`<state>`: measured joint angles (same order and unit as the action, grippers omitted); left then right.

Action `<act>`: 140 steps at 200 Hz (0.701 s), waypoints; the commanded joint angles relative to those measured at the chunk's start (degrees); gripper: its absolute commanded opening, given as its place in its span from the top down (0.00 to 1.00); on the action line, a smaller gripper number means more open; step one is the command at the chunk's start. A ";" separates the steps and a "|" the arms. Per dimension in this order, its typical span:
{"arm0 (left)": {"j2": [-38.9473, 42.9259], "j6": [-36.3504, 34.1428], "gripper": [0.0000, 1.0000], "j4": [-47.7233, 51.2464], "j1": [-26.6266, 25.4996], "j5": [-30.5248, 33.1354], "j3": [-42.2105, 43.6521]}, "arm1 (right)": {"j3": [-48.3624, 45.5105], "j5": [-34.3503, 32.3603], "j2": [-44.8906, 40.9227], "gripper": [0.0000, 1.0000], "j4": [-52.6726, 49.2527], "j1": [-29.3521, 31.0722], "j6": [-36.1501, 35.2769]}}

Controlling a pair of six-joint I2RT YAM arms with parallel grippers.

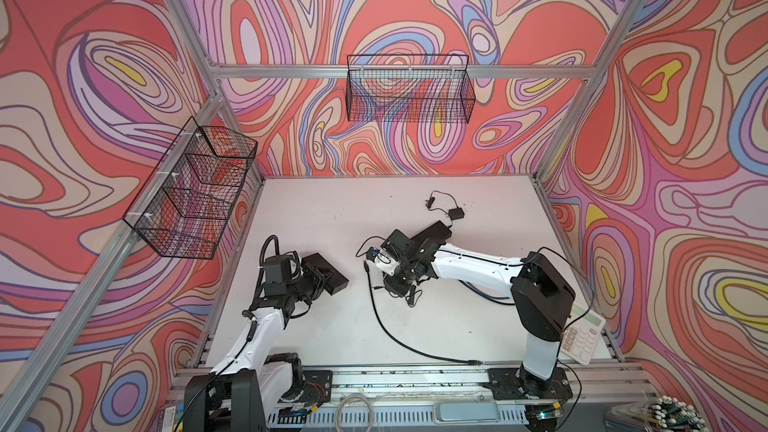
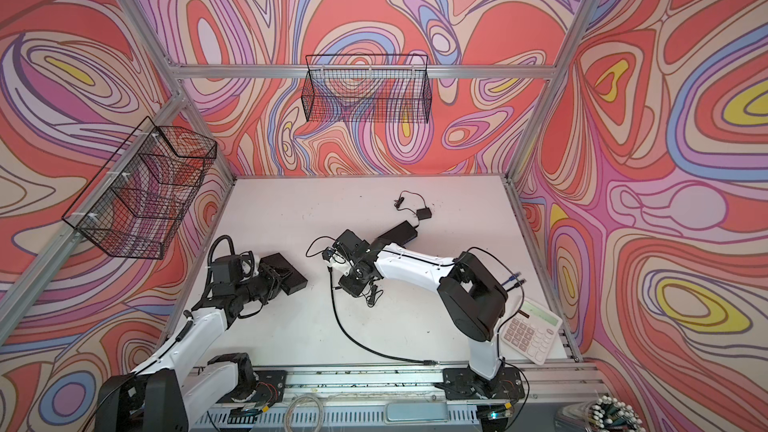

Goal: Insert the plug into the switch port
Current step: 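Close the right gripper on the black barrel plug of the power cord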

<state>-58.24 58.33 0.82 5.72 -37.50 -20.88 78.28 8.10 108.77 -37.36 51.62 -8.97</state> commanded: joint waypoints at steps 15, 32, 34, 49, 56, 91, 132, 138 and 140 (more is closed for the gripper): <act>0.62 -0.25 0.77 -0.45 0.43 -0.56 0.23 | 2.80 -2.49 1.87 0.69 -0.37 1.68 -5.11; 0.39 -0.24 0.77 -0.48 0.41 -0.78 0.14 | 3.83 -3.20 2.89 0.69 -0.59 1.89 -5.98; 0.45 -0.23 0.77 -0.47 0.43 -0.73 0.14 | 3.92 -3.18 2.92 0.69 -0.57 1.95 -5.98; 0.45 -0.23 0.77 -0.48 0.44 -0.81 0.14 | 4.54 -3.41 3.84 0.69 -0.73 2.13 -6.69; 0.54 -0.28 0.77 -0.45 0.39 -0.87 0.13 | 4.76 -3.60 4.16 0.69 -0.61 2.30 -6.93; 0.67 -0.51 0.77 0.00 0.43 -0.73 0.14 | 5.21 -4.65 5.44 0.72 0.01 2.85 -7.72; 0.76 -0.51 0.77 0.10 0.43 -0.74 0.19 | 5.99 -5.31 6.54 0.72 0.12 2.93 -8.89; 0.83 -0.54 0.77 0.11 0.44 -0.69 0.14 | 6.22 -5.37 6.85 0.71 0.02 2.91 -9.06; 0.84 -0.57 0.77 0.07 0.41 -0.68 0.14 | 6.32 -5.37 6.88 0.72 -0.03 2.97 -9.12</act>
<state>-58.19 58.33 1.02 5.72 -37.54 -20.88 82.74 3.77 114.04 -37.74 54.26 -16.75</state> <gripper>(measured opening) 0.276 0.284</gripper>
